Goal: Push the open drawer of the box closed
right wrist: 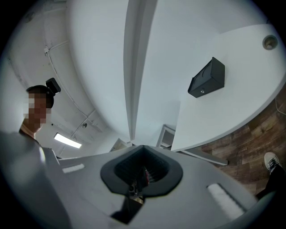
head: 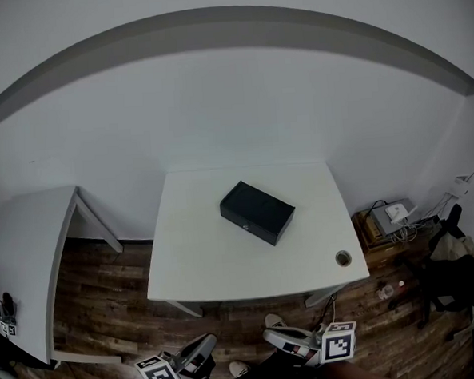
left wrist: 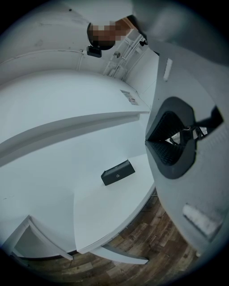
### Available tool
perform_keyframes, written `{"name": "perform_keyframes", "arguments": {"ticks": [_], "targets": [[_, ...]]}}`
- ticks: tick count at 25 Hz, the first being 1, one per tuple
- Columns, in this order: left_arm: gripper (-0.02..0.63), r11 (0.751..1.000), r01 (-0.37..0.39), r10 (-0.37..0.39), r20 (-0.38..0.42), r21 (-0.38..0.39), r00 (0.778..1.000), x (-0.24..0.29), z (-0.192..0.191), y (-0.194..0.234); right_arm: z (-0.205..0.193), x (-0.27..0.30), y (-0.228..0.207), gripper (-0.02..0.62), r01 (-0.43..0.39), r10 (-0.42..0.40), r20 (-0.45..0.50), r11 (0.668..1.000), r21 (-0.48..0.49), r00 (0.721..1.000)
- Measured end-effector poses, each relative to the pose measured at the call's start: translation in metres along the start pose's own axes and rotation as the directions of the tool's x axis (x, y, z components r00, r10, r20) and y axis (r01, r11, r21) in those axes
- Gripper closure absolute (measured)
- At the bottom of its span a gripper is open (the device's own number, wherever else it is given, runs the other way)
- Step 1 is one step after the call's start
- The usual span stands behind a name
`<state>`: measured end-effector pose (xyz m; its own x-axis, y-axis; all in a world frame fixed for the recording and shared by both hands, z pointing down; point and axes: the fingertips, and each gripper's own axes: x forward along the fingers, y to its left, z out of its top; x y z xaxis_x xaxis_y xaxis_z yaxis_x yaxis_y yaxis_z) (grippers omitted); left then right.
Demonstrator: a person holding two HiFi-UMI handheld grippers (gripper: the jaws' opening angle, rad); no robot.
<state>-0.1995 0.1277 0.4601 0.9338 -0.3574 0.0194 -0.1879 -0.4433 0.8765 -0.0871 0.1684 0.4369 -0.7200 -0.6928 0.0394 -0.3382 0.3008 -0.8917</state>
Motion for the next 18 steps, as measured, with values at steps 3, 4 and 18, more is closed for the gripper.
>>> {"name": "perform_keyframes", "arguments": {"ticks": [3,4,18], "targets": [[0.606,1.0,-0.005,0.005,-0.011,0.006,1.0,0.0003,-0.001,0.0001,0.0002,0.0006,-0.0007,0.592,-0.003,0.003,-0.001,1.0,0.003,1.0],[0.606,1.0,-0.007,0.007,-0.014,0.006,1.0,0.0005,-0.0012,0.0001,0.0006,0.0007,-0.0007,0.592,-0.004,0.004,-0.002,1.0,0.002,1.0],[0.606,1.0,0.002,-0.002,-0.007,0.003,1.0,0.0039,-0.0053,-0.0054,0.0021,-0.0048,0.0054,0.592,-0.006,0.006,-0.008,1.0,-0.024,1.0]]}}
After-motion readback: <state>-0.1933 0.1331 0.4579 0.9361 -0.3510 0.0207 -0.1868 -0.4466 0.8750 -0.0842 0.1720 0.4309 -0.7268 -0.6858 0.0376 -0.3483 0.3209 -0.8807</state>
